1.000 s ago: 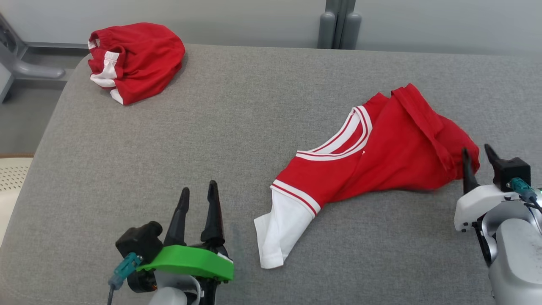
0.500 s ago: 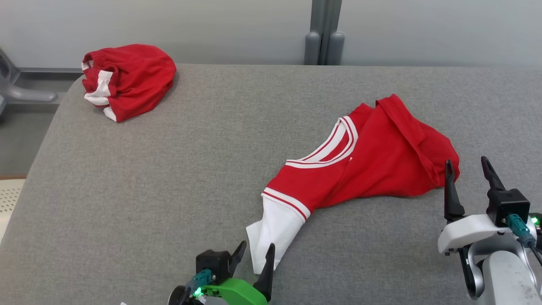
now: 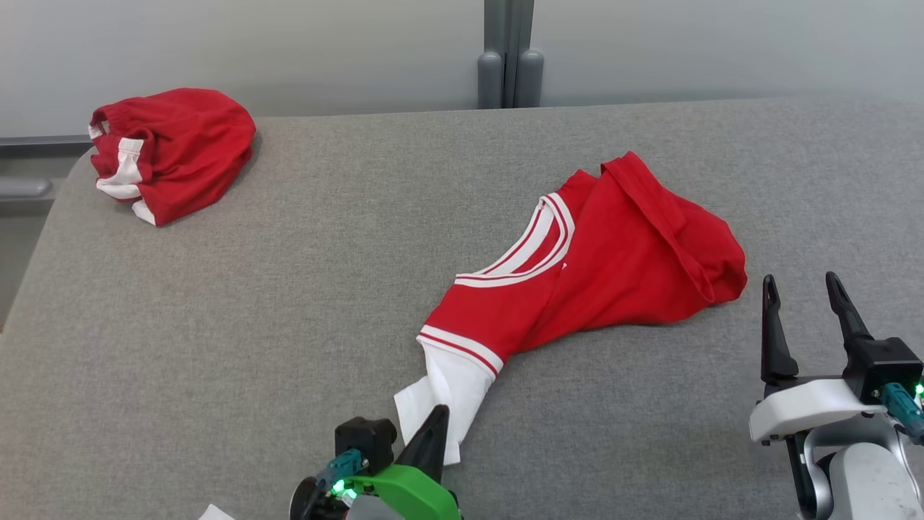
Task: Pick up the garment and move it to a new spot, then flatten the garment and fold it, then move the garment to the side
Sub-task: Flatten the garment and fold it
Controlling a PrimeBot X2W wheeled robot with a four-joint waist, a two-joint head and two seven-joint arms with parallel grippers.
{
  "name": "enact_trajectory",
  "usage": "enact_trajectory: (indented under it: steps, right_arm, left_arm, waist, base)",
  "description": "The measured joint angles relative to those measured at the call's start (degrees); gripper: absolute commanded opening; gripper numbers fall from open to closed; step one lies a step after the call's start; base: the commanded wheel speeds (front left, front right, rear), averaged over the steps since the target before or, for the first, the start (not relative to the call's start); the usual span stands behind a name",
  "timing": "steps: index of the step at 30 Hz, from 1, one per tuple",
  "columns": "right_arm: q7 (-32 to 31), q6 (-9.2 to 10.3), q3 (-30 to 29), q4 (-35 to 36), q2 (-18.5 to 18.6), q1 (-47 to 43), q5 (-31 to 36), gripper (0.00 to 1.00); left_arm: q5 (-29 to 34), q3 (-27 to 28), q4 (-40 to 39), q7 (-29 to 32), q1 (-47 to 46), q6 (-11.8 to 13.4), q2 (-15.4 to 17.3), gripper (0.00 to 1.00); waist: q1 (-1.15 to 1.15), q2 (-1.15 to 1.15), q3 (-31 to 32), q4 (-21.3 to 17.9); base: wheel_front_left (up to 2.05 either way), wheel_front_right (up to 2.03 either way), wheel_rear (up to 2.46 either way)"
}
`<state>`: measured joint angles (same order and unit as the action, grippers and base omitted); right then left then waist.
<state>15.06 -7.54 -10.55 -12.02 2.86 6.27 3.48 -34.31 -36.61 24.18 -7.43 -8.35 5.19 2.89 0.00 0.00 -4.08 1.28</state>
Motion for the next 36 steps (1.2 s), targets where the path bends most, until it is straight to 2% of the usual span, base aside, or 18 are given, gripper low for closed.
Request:
enact_trajectory:
  steps: [3, 8, 13, 16, 19, 22, 25, 30, 31, 32, 33, 36]
  right_arm:
    - [0.0, 0.0, -0.3, 0.0, 0.0, -0.2, -0.6, 1.0]
    - [0.0, 0.0, -0.1, 0.0, 0.0, -0.2, -1.0, 1.0]
    - [0.0, 0.0, -0.3, 0.4, 0.0, -0.3, -1.4, 1.0]
    - [0.0, 0.0, -0.4, 0.4, 0.0, -0.3, -1.4, 1.0]
    - [0.0, 0.0, 0.2, 0.3, 0.0, -0.3, -1.7, 1.0]
    - [0.0, 0.0, 0.8, 0.3, 0.0, -0.1, -2.0, 1.0]
    - [0.0, 0.0, 0.9, 0.4, 0.0, 0.0, -2.3, 1.0]
    - [0.0, 0.0, 0.6, 0.4, 0.0, 0.0, -2.3, 1.0]
    - [0.0, 0.0, 0.5, 0.5, 0.0, 0.0, -2.3, 1.0]
    - [0.0, 0.0, 0.5, 0.5, 0.0, 0.0, -2.3, 1.0]
    - [0.0, 0.0, 0.5, 0.5, 0.0, 0.0, -2.3, 1.0]
    - [0.0, 0.0, 0.6, 0.9, 0.0, 0.1, -2.4, 1.0]
  left_arm:
    - [-1.0, -0.4, -0.6, -0.3, -0.9, -0.2, 0.0, 0.0]
    - [-1.0, -0.5, 0.2, -0.4, -2.3, 0.9, -0.1, 0.0]
    - [-1.2, 0.6, -0.9, -3.0, -4.7, 0.9, -0.1, 0.0]
    - [-3.2, 3.6, -1.5, -4.2, -6.9, 2.3, -0.2, 0.0]
    - [-5.4, 7.9, 1.3, -4.8, -8.0, 4.2, 0.3, 0.0]
    - [-6.1, 11.8, 6.7, -6.1, -8.3, 5.2, 2.7, 0.0]
    - [-8.1, 15.3, 10.5, -6.8, -9.0, 5.1, 3.4, 0.0]
    - [-8.6, 17.9, 15.1, -7.3, -9.4, 3.3, 3.1, 0.0]
    - [-8.6, 18.5, 15.6, -7.4, -9.4, 3.2, 3.0, 0.04]
    - [-8.5, 19.5, 15.7, -7.4, -9.5, 2.8, 2.8, 0.79]
    - [-8.2, 20.7, 15.2, -7.4, -9.6, 2.6, 2.8, 1.0]
    - [-6.1, 24.9, 12.3, -7.6, -9.8, 1.7, 2.6, 1.0]
  waist:
    - [0.0, 0.0, 0.1, -0.1]
    - [0.0, 0.0, 0.2, -0.5]
    - [0.0, 0.0, -0.1, -0.6]
    - [0.0, 0.0, -0.2, -0.5]
    - [0.0, 0.0, -0.4, -0.6]
    - [0.0, 0.0, -0.8, -1.0]
    - [0.0, 0.0, -1.3, -1.3]
    - [0.0, 0.0, -1.9, -1.3]
    - [0.0, 0.0, -2.0, -1.3]
    - [0.0, 0.0, -2.1, -1.2]
    - [0.0, 0.0, -2.1, -1.2]
    - [0.0, 0.0, -2.3, -1.0]
  base:
    - [0.0, 0.0, 0.0]
    - [0.0, 0.0, 0.0]
    - [0.0, 0.0, 0.0]
    - [0.0, 0.0, 0.0]
    - [0.0, 0.0, 0.0]
    - [0.0, 0.0, 0.0]
    - [0.0, 0.0, 0.0]
    - [0.0, 0.0, 0.0]
    - [0.0, 0.0, 0.0]
    - [0.0, 0.0, 0.0]
    - [0.0, 0.0, 0.0]
    - [0.0, 0.0, 0.0]
